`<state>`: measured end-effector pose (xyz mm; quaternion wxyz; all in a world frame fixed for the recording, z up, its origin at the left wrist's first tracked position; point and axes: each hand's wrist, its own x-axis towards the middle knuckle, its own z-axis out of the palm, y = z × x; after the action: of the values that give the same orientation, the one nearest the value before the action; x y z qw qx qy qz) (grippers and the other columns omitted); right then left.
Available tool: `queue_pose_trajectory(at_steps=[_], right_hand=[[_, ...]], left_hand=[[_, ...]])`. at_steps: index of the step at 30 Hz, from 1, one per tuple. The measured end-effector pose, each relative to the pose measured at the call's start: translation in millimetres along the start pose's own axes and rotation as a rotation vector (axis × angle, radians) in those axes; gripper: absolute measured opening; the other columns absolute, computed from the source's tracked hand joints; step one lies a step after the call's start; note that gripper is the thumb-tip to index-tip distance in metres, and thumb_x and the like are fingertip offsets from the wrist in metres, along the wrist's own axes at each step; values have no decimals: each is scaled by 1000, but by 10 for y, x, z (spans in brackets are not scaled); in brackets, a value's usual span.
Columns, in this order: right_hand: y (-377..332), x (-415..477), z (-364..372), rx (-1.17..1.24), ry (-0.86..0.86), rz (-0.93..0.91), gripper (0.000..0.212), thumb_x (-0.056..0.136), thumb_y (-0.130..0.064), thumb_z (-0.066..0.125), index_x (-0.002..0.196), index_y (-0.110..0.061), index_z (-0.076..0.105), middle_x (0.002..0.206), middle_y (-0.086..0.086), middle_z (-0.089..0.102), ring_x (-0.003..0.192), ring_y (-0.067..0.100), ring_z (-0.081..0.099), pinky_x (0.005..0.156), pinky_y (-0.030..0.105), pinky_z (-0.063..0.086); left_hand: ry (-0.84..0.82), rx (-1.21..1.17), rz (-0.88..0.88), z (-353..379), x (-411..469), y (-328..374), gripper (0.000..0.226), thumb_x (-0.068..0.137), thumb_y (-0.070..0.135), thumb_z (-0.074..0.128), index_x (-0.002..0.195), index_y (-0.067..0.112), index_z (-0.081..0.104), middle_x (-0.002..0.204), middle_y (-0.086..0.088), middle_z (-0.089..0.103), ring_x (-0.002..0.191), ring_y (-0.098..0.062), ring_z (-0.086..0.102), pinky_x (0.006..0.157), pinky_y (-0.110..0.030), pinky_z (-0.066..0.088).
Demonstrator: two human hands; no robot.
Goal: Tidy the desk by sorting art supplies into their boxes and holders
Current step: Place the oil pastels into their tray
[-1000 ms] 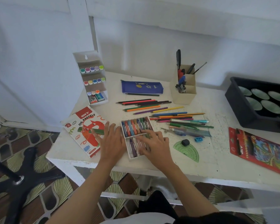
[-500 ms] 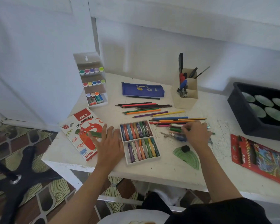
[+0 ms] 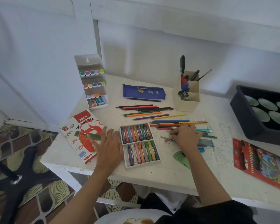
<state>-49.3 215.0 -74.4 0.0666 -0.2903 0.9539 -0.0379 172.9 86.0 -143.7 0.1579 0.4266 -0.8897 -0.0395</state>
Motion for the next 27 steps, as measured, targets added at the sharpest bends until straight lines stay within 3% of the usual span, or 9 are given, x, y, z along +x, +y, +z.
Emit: queue_pose_trajectory(at_steps=[4, 9, 13, 16, 18, 22, 27], right_hand=[[13, -14, 8, 46, 19, -32, 12, 85, -31, 66, 96, -37, 68, 119, -5, 52, 122, 21, 35, 102, 53, 25], [54, -80, 11, 163, 163, -135, 11, 87, -35, 62, 97, -33, 67, 104, -11, 59, 113, 17, 41, 96, 44, 26], [10, -186, -52, 535, 318, -201, 4, 85, -26, 66, 88, -29, 67, 89, -14, 63, 99, 11, 48, 88, 37, 31], [-97, -334, -174, 877, 186, -166, 4, 85, -18, 67, 85, -22, 66, 83, -8, 66, 85, 9, 59, 80, 31, 49], [-209, -469, -215, 992, 16, -134, 8, 84, -15, 68, 84, -23, 66, 84, -6, 68, 84, 8, 63, 73, 22, 51], [-479, -715, -120, 975, -225, -182, 8, 83, -14, 68, 83, -22, 66, 80, -7, 69, 76, 3, 64, 67, 14, 49], [-790, -790, 43, 870, -275, -242, 6, 83, -18, 70, 88, -16, 69, 76, -9, 67, 69, -1, 61, 67, 13, 46]], left_hand=[[7, -14, 3, -24, 2, 15, 53, 88, 44, 25, 110, 13, 62, 121, -11, 61, 127, -36, 45, 106, -62, -13], [-1, -36, 4, -42, -3, 30, 58, 88, 47, 22, 110, 13, 63, 122, -12, 61, 128, -38, 45, 101, -73, -1], [3, -48, 5, -42, -3, 21, 58, 89, 47, 19, 110, 13, 62, 124, -11, 60, 130, -36, 42, 104, -68, -11], [1, -52, 5, -25, -9, 9, 50, 90, 41, 21, 111, 16, 59, 124, -7, 58, 133, -32, 39, 104, -68, -9], [13, -78, 5, -29, -10, 5, 50, 92, 41, 20, 112, 17, 58, 124, -6, 58, 132, -31, 39, 104, -69, -7], [44, -101, 19, -42, -11, -6, 50, 94, 38, 20, 113, 16, 61, 122, -5, 60, 131, -31, 42, 103, -72, 0], [76, -160, 42, -60, -13, -40, 50, 90, 35, 26, 110, 14, 67, 115, -6, 65, 122, -33, 51, 102, -73, 16]])
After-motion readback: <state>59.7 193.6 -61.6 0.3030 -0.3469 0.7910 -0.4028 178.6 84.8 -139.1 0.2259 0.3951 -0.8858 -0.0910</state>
